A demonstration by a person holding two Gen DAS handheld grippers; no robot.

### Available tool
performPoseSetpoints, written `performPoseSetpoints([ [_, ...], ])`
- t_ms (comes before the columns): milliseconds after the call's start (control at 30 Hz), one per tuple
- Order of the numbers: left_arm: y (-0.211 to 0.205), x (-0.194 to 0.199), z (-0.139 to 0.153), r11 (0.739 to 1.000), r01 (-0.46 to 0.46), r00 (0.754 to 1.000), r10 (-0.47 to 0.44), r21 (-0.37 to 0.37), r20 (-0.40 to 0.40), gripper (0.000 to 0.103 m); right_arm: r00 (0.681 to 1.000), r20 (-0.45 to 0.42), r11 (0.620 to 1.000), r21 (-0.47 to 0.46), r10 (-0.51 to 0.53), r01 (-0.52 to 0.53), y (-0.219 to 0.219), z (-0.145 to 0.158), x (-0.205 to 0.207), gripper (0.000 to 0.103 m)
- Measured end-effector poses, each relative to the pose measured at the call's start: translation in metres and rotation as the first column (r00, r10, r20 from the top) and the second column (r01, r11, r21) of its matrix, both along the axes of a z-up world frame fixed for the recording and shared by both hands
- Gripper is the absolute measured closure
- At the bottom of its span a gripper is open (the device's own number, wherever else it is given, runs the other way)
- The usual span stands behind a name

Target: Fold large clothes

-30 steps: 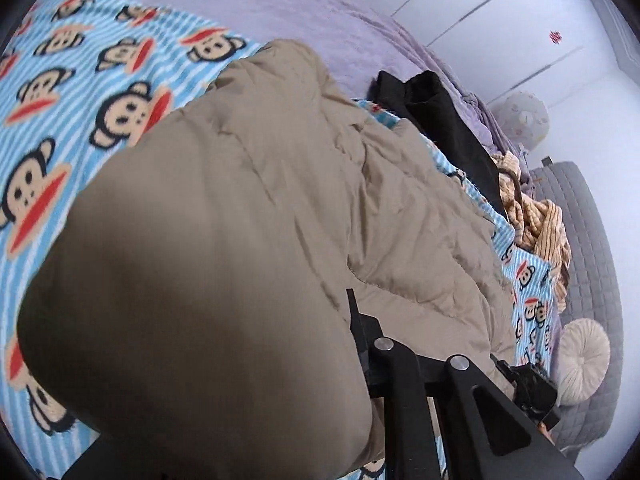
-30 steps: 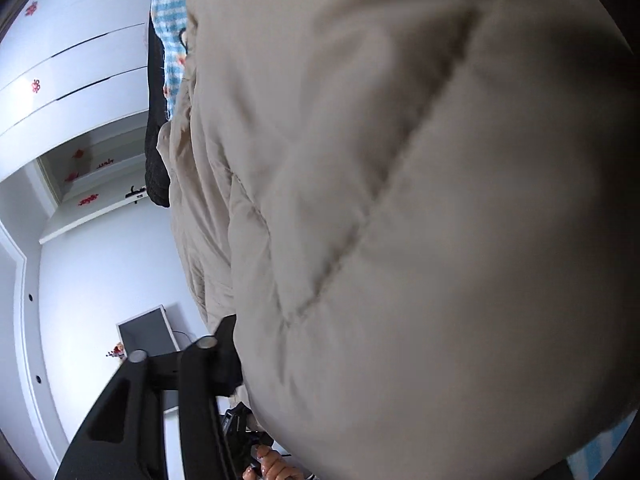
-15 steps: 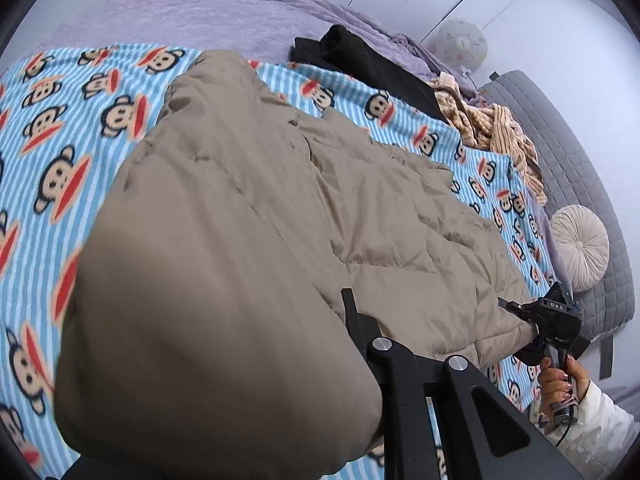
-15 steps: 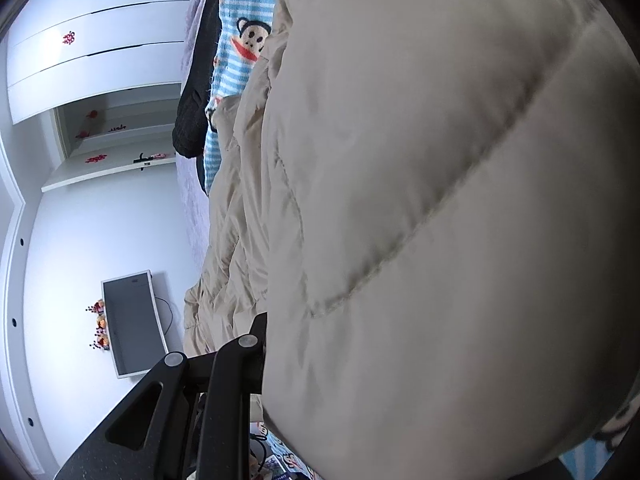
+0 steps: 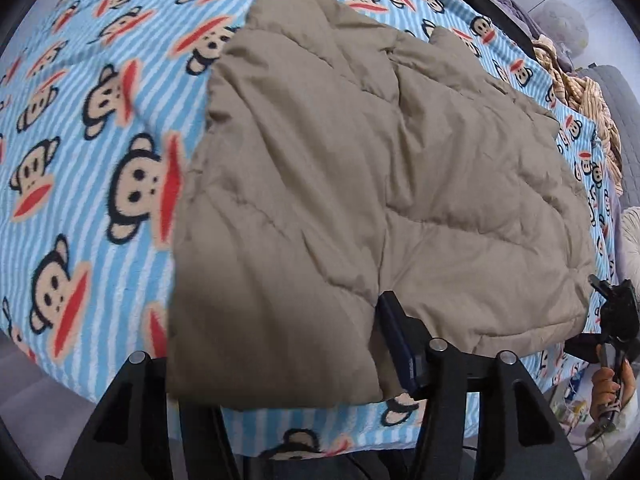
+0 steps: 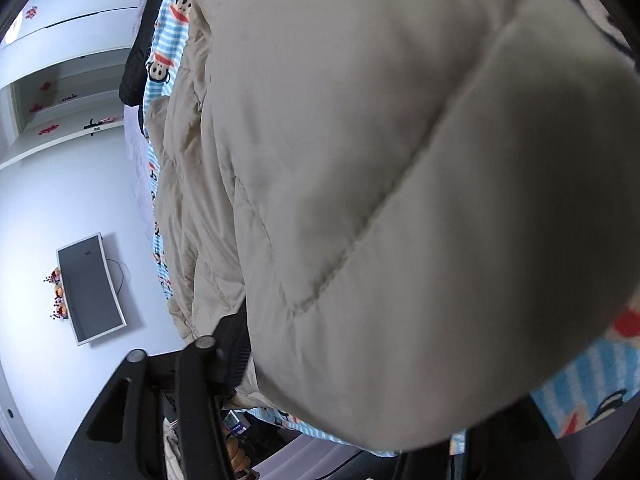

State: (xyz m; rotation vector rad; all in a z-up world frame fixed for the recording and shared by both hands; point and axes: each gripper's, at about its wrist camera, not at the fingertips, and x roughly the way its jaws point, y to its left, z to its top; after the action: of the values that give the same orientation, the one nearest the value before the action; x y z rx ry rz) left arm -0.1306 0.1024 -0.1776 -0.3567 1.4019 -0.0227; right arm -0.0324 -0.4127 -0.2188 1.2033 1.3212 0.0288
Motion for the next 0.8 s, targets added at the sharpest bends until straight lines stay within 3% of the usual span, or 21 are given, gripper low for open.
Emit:
performPoseSetpoints([
  [33, 0.002, -0.004, 0.003, 1.0, -0.009, 1.0, 0.009, 0.013, 0.001, 0.04, 1.0, 0.01, 1.0, -0.011, -0.007, 0.007, -0.003, 0.004, -0.002, 0.009],
  [67, 0.004, -0.008, 0.006, 0.999, -0.022, 1.0, 0.022, 0.045, -0.003, 0.016, 1.0, 0.019, 1.0, -0.019, -0.012, 0.012, -0.007, 0.009, -0.004, 0.009],
  [100, 0.005, -0.011, 0.01, 0.995, -0.033, 0.999, 0.033, 0.096, 0.0, 0.0, 1.0, 0.022, 1.0, -0.028, -0.012, 0.012, -0.009, 0.012, -0.007, 0.008],
  [167, 0.008, -0.016, 0.02, 0.987, -0.035, 0.999, 0.031, 0.154, 0.03, 0.0, 1.0, 0.02, 0.997, -0.073, -0.007, 0.008, -0.014, 0.019, -0.012, 0.0],
  [367, 0.018, -0.018, 0.037, 0.967, -0.079, 0.997, 0.072, 0.24, 0.036, 0.0, 0.999, 0.005, 0.97, -0.238, 0.052, -0.05, -0.01, 0.04, -0.026, 0.0],
  [500, 0.03, -0.014, 0.035, 0.962, -0.153, 0.988, 0.151, 0.225, 0.028, 0.0, 0.995, -0.033, 0.929, -0.355, 0.096, -0.102, -0.016, 0.055, -0.04, 0.0],
  [700, 0.023, -0.006, 0.04, 0.959, -0.182, 0.982, 0.169, 0.215, 0.08, 0.006, 0.982, -0.006, 0.908, -0.382, 0.187, -0.175, -0.017, 0.074, -0.023, 0.0],
  [733, 0.02, 0.001, 0.043, 0.959, -0.171, 0.983, 0.153, 0.224, 0.098, 0.009, 0.975, -0.006, 0.896, -0.395, 0.22, -0.204, -0.012, 0.077, -0.018, 0.0],
  [767, 0.018, 0.01, 0.044, 0.958, -0.155, 0.985, 0.132, 0.242, 0.109, 0.023, 0.968, -0.005, 0.881, -0.413, 0.25, -0.23, -0.007, 0.081, -0.012, 0.0],
  [800, 0.017, 0.022, 0.042, 0.955, -0.139, 0.988, 0.115, 0.262, 0.106, 0.03, 0.963, -0.006, 0.869, -0.43, 0.27, -0.246, -0.001, 0.083, -0.007, 0.0],
])
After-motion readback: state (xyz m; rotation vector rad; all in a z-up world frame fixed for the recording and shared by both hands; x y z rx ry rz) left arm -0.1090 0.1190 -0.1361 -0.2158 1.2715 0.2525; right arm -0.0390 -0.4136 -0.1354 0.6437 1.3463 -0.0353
